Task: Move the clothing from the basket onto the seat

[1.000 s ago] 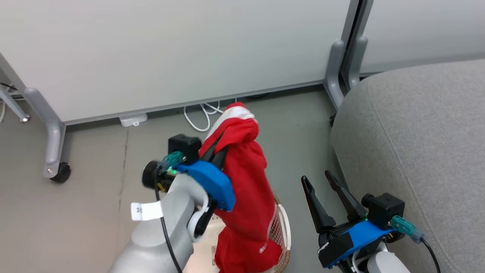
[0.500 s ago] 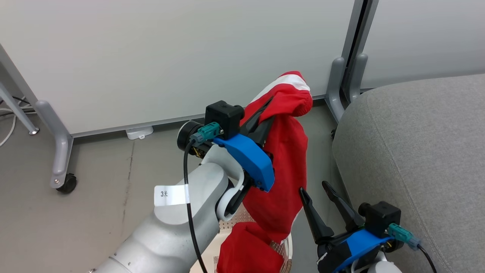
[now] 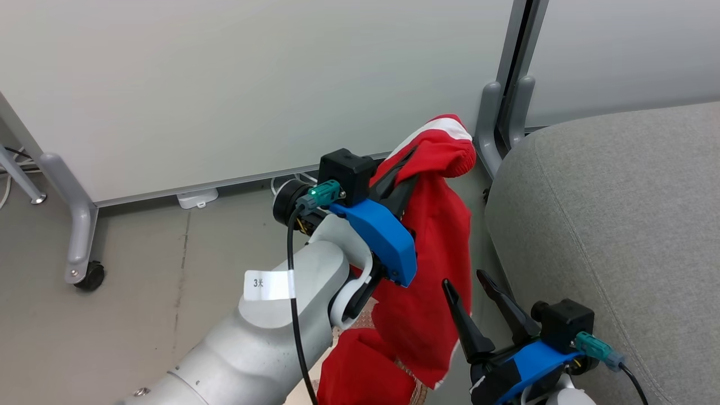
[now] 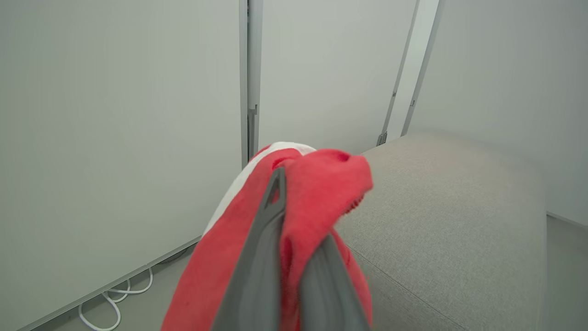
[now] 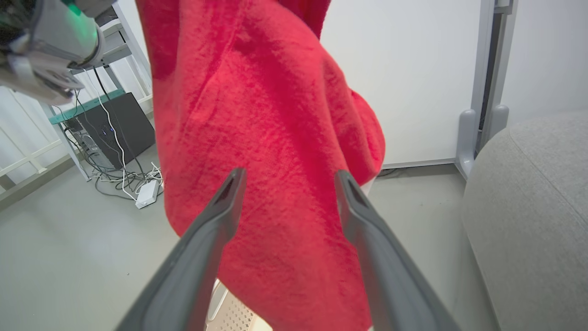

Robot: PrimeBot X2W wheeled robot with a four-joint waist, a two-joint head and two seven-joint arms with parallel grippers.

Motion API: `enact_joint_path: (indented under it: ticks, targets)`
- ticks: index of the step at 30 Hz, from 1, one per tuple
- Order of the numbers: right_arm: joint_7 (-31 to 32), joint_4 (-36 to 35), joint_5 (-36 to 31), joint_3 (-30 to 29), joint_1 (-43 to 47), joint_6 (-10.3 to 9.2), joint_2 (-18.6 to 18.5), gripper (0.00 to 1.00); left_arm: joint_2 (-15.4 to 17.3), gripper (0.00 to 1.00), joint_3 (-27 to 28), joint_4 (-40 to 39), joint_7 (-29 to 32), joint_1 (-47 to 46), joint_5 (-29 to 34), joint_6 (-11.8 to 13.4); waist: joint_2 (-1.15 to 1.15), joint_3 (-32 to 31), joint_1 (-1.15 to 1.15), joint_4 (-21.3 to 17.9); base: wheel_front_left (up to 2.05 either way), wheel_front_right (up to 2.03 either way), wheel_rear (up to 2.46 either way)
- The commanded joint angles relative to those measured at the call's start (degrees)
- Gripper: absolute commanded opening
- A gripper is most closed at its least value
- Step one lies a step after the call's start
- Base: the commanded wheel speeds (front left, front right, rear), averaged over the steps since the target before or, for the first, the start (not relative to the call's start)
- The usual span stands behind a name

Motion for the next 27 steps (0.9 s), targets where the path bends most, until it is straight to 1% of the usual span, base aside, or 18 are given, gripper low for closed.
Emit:
enact_joint_path:
  ticks: [1,5,14,19,24,27]
  targets:
    - [0.3,-0.3,-0.5,-0.1,0.3,0.03,-0.2,1.00,0.0,0.00,-0.5,0.2,-0.4,-1.0,-0.5,0.3,-0.01,0.1,0.00,0.0,0.00,0.00,0.00]
    - [1.1,-0.6,-1.3,-0.3,-1.6,0.03,-0.2,1.00,0.0,0.00,-1.9,0.1,-0.6,-1.5,-1.5,0.4,-0.01,0.3,0.00,0.0,0.00,0.00,0.00]
    - [5.1,-0.2,-3.6,-0.6,-7.1,0.03,-0.2,1.00,0.0,0.00,-4.5,0.5,-1.2,-1.9,-3.1,0.4,-0.01,0.5,0.00,0.2,0.00,0.00,0.00]
    - [7.3,1.3,-4.2,-1.0,-10.6,0.02,-0.2,1.00,0.0,0.00,-6.1,-0.2,-1.5,-2.3,-4.1,0.3,-0.01,0.7,0.00,0.6,0.00,0.00,0.00]
    - [9.1,3.8,-4.8,0.0,-13.5,0.03,-0.2,1.00,0.0,0.00,-7.6,-0.7,-1.7,-2.4,-5.2,0.0,-0.01,0.6,0.00,1.0,0.00,0.00,0.00]
    - [10.0,5.7,-3.9,0.9,-14.6,0.02,-0.2,1.00,0.0,0.00,-8.6,-1.0,-1.8,-2.5,-6.0,-0.3,-0.01,0.4,0.00,1.2,0.00,0.00,0.00]
